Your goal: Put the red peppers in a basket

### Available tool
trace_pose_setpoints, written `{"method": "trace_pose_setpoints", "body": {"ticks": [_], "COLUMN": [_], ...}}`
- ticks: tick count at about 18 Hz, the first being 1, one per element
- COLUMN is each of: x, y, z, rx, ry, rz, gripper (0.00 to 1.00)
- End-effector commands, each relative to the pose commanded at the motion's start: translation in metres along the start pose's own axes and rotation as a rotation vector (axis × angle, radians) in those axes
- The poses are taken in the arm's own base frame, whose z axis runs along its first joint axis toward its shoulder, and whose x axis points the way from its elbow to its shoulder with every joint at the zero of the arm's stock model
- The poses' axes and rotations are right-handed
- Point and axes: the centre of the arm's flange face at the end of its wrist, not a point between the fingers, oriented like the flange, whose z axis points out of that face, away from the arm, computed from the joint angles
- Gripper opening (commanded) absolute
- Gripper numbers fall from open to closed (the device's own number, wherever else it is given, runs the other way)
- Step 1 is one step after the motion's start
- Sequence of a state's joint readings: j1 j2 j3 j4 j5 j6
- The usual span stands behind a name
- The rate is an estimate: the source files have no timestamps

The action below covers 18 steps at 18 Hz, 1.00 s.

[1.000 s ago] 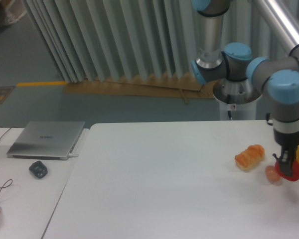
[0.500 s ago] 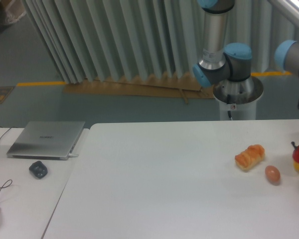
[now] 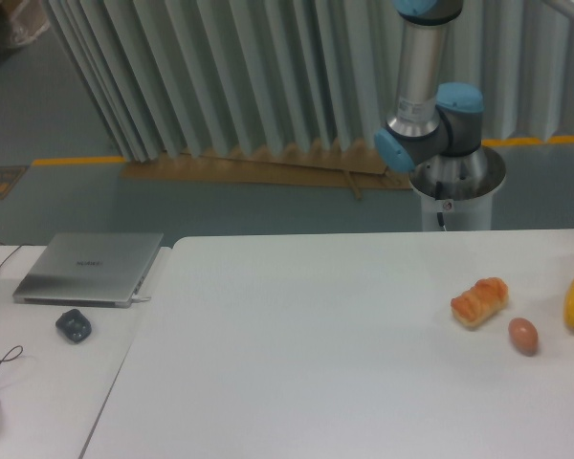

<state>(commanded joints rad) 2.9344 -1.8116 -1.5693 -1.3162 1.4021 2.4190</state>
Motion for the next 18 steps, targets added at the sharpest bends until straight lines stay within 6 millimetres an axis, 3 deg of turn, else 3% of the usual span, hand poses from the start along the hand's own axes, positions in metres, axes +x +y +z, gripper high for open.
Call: {"method": "trace_pose_setpoints", "body": {"ticks": [3, 6, 12, 18], "x": [0.008, 0.016, 0.018, 0.013], "y": [0.013, 0.029, 0.043, 0.060], "z": [-0.002, -0.011, -0.016, 0.010], "rx": [-0.008, -0.026, -0.109, -0.146], "ry": [-0.002, -0.007, 0.052, 0.105], "rz": [0.001, 0.157, 0.264, 0.273], "gripper": [0.28, 0.28, 0.26, 0.26]}}
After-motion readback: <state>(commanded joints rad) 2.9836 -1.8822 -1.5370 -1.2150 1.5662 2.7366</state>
